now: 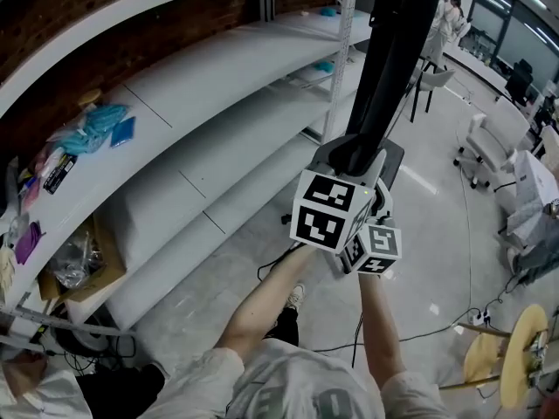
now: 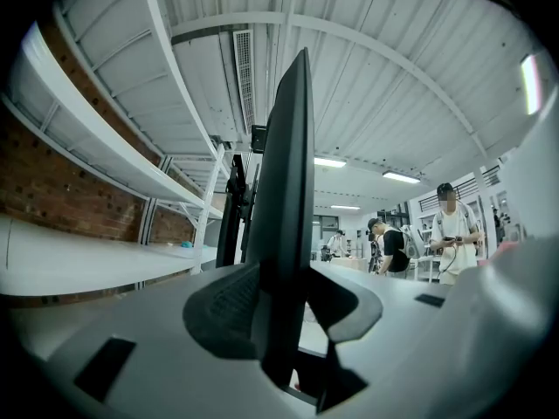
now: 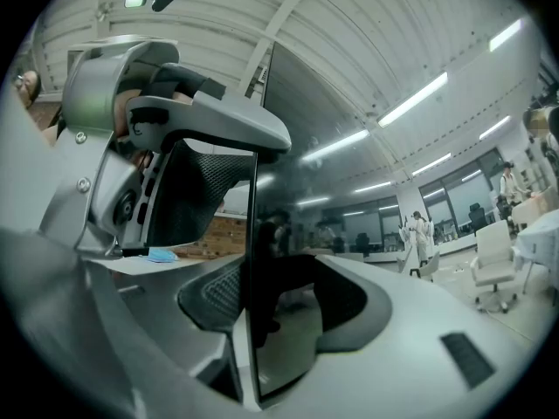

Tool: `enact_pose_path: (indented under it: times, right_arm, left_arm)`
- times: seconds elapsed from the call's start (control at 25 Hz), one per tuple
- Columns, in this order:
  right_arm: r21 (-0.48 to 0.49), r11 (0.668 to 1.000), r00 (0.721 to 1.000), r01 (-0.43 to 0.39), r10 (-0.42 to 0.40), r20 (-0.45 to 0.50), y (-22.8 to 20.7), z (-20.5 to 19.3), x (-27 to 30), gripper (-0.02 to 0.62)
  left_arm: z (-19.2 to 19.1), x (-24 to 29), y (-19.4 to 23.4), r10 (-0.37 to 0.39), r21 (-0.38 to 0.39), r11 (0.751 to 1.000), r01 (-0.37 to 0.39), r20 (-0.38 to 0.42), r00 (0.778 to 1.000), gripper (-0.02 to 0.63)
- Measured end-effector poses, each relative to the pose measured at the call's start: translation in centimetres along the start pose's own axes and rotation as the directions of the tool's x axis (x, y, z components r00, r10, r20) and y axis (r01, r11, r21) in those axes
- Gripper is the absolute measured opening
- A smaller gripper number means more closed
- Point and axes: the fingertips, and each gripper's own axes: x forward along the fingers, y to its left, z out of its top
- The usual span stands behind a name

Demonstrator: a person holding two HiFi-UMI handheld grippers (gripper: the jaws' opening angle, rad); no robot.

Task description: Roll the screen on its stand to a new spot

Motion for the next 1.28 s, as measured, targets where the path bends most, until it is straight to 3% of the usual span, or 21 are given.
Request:
enact_pose_path:
  times: [0.68,1.28]
  right_arm:
    - [-0.010,1.000,0.999,-0.026,0.026,-0.044,10.4,0.4,-6.7,0.221]
    - [-0.013,1.000,0.999,-0.002,0.002,-0.050,23.3,0.4,-11.6,0.221]
  left_arm:
    - [0.5,-12.3,-0.9,0.022,-0.016,1.000,-0.022,-0.014,1.000,0.166]
    - [1.3,-26.0,1.1,-0.010,0.003,1.000,0.010,-0.032,0.999,0.168]
